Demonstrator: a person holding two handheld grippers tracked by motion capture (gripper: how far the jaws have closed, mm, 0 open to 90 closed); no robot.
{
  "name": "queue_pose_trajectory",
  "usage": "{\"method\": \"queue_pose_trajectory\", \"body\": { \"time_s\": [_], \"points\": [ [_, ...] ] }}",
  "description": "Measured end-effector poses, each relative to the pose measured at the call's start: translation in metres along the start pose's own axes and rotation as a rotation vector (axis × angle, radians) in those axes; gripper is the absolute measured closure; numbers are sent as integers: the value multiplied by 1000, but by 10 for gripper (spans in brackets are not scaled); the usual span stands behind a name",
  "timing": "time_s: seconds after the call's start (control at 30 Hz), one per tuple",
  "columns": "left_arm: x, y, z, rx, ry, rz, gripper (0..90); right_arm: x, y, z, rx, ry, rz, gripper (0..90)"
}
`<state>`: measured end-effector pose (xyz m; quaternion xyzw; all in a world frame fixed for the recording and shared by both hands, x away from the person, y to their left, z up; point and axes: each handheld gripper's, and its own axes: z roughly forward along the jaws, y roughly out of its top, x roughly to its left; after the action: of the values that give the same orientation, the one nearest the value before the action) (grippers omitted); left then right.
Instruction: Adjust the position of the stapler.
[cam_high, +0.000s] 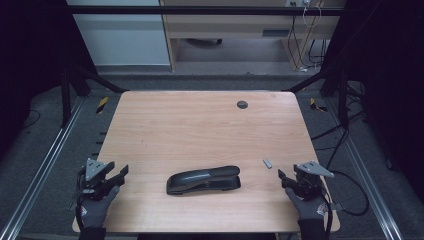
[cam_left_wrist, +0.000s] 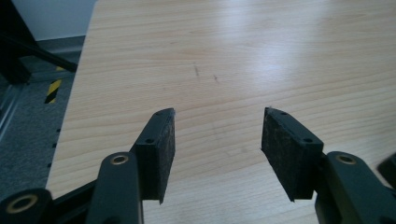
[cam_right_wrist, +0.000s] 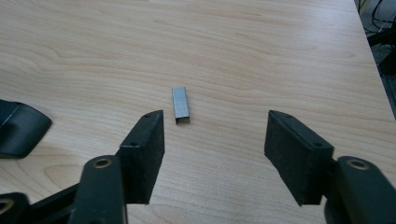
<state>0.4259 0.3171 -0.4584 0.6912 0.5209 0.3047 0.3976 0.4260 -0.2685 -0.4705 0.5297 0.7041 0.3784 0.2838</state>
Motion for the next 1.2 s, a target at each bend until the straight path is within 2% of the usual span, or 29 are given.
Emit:
{"method": "queue_pose_trajectory", "body": {
  "time_s": [0.1,0.17,0.23,0.3,0.37,0.43,0.47,0.5,0.53,0.6,0.63,0.67,0.77,0.83,0.87,0.9,0.93,0.97,1.0,1.07,1.17,1.2],
  "points": [
    [-4,4,-1,3,-24,22,448,1,0,1,1,1,-10,399],
    [-13,9,-3,5,-60,59,451,2,-1,3,-5,3,-13,414],
    [-16,11,-3,4,-71,69,455,2,-2,4,-15,-6,-16,417],
    [-23,16,-5,4,-103,89,455,1,-4,6,-18,3,-17,425],
    [-32,25,-6,9,-132,138,455,2,-5,8,-11,11,-23,436],
    [-36,28,-7,9,-141,150,457,4,-4,8,-11,15,-27,436],
    [-44,33,-10,7,-164,179,458,5,-3,10,-9,15,-42,436],
    [-44,33,-10,7,-164,179,459,5,-3,10,-9,15,-42,436],
    [-51,40,-13,6,-182,201,459,7,-2,10,-4,22,-47,436],
    [-56,47,-13,11,-211,220,459,9,-2,11,-3,29,-47,437],
    [-56,47,-13,11,-211,220,459,9,-2,11,-3,29,-47,437],
    [-61,55,-12,20,-225,252,459,9,-3,13,-7,25,-64,436],
    [-67,63,-11,27,-243,276,459,10,-3,14,-3,26,-67,436],
    [-75,76,-9,43,-271,328,460,9,-4,14,-12,29,-71,435],
    [-75,76,-9,43,-271,328,460,9,-4,14,-12,29,-71,435],
    [-79,80,-8,47,-272,345,460,8,-4,14,-14,29,-72,436],
    [-86,87,-5,58,-291,378,460,8,-4,14,-16,35,-68,432],
    [-86,87,-5,58,-291,378,461,8,-4,14,-17,37,-66,431],
    [-92,94,-3,71,-309,403,462,8,-4,14,-17,38,-66,430],
    [-99,99,-1,78,-313,429,462,8,-3,14,-15,40,-61,429],
    [-106,104,1,83,-335,446,465,8,-3,13,-14,40,-56,428],
    [-112,108,3,92,-346,465,466,7,-3,13,-21,36,-59,427]
  ]
}}
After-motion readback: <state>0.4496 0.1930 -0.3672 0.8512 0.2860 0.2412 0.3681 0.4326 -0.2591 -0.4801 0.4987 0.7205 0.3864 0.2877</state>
